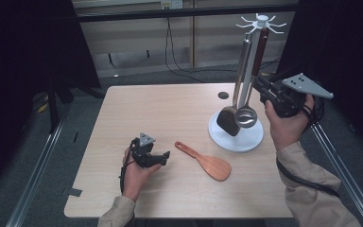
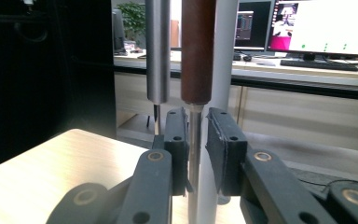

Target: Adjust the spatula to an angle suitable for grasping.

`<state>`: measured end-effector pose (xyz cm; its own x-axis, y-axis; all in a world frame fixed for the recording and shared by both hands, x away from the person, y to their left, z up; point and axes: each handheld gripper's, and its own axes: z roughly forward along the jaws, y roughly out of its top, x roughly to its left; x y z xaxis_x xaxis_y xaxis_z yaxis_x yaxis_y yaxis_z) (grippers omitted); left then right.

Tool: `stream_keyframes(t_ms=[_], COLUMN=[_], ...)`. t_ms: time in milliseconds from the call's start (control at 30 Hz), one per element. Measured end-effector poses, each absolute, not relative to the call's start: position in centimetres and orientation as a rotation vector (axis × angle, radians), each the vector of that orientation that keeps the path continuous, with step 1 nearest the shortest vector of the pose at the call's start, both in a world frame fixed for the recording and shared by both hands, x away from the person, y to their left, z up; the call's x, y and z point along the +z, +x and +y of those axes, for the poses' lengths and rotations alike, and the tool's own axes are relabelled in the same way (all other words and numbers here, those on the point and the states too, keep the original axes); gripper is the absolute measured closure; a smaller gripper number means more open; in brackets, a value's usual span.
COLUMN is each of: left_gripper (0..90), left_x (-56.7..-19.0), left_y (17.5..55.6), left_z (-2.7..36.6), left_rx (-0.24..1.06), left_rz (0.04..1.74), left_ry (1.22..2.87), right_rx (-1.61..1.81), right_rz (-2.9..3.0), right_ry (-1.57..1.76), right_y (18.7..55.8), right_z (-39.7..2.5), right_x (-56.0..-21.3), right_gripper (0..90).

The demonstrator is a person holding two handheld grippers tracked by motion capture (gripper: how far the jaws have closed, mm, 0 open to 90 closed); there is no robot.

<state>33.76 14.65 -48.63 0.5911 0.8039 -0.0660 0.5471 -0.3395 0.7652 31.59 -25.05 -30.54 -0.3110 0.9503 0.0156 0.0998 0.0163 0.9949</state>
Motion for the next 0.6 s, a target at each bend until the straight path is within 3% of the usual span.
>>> stream_keyframes(t_ms=[600], left_gripper=[21.6], left_x=[-48.8], left_y=[33.8], left_z=[14.6], left_rx=[0.408], left_rz=[1.065], left_ry=[2.05], right_rx=[1.372], right_rz=[1.396], right_ry=[1.061], right_y=[32.1], right_z=[-26.7], right_x=[-28.5], right_gripper=[90.0])
